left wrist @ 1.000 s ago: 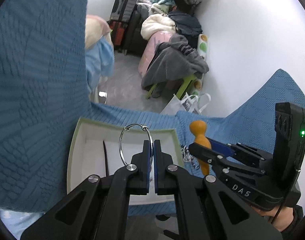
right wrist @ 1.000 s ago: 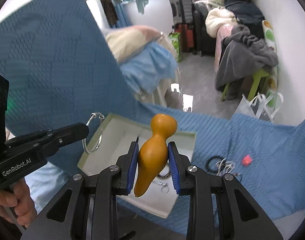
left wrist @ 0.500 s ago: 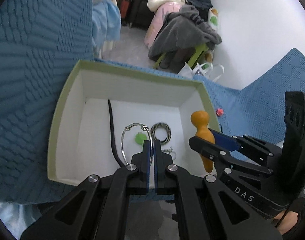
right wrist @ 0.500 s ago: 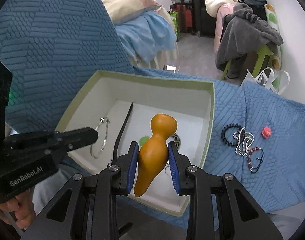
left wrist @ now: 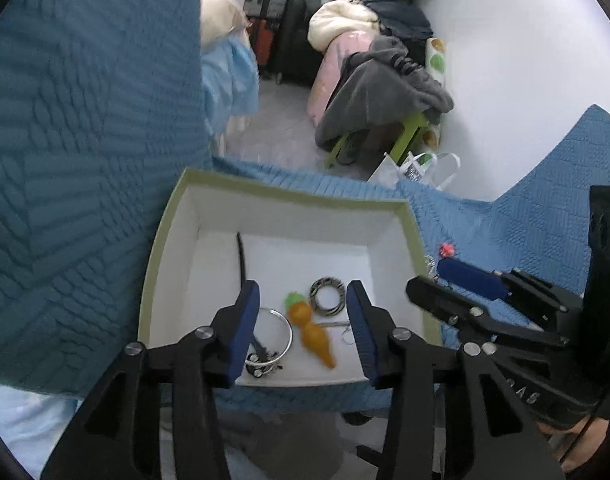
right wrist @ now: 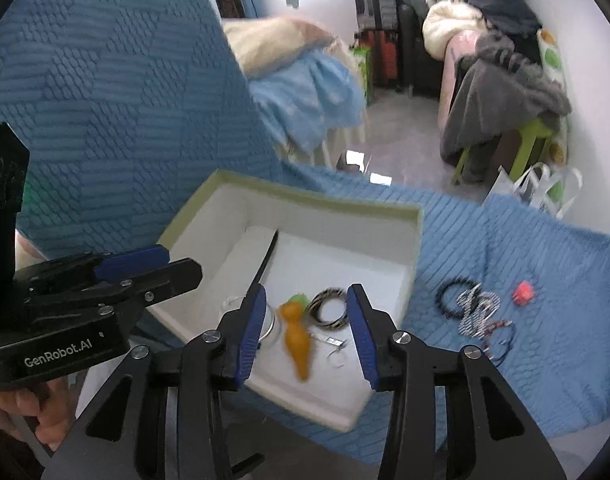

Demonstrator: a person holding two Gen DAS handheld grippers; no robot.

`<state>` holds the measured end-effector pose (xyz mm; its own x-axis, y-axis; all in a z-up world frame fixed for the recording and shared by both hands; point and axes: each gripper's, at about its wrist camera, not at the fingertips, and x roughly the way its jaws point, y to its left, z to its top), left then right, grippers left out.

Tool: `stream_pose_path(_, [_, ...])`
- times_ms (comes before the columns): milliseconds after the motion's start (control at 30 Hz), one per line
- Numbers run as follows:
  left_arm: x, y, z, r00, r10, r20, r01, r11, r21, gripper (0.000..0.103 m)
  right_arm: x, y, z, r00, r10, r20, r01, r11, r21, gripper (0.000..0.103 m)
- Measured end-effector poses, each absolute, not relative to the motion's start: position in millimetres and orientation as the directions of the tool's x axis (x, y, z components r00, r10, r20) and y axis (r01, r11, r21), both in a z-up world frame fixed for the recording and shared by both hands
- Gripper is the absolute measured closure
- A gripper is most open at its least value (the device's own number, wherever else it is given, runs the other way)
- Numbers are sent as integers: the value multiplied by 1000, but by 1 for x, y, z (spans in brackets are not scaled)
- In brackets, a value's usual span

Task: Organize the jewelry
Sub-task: 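Open the right gripper dropping the gourd while the left drops the hoop ring, then move both grippers back to the remaining jewelry on the cushion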

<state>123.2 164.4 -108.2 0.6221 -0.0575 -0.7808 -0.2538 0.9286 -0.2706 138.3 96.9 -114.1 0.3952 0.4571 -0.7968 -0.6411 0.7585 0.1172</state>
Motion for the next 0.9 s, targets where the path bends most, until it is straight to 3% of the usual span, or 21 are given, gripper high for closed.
stream_pose_path(467, [154,108,-83,713,-133,-688,-170,920,-353,57,152,8,-66,579,449,-681,-572,818,53,63])
stream_pose_path(733, [182,61,-106,693,-223,-685,-81,921,-381,58,169,-47,-103,585,391,-711,-506,861,57,63])
stream_pose_path(900, [199,36,-133,635,-264,-726,-49,924,-379,70,184,-73,-155,527,364,-768,-467,879,96,63])
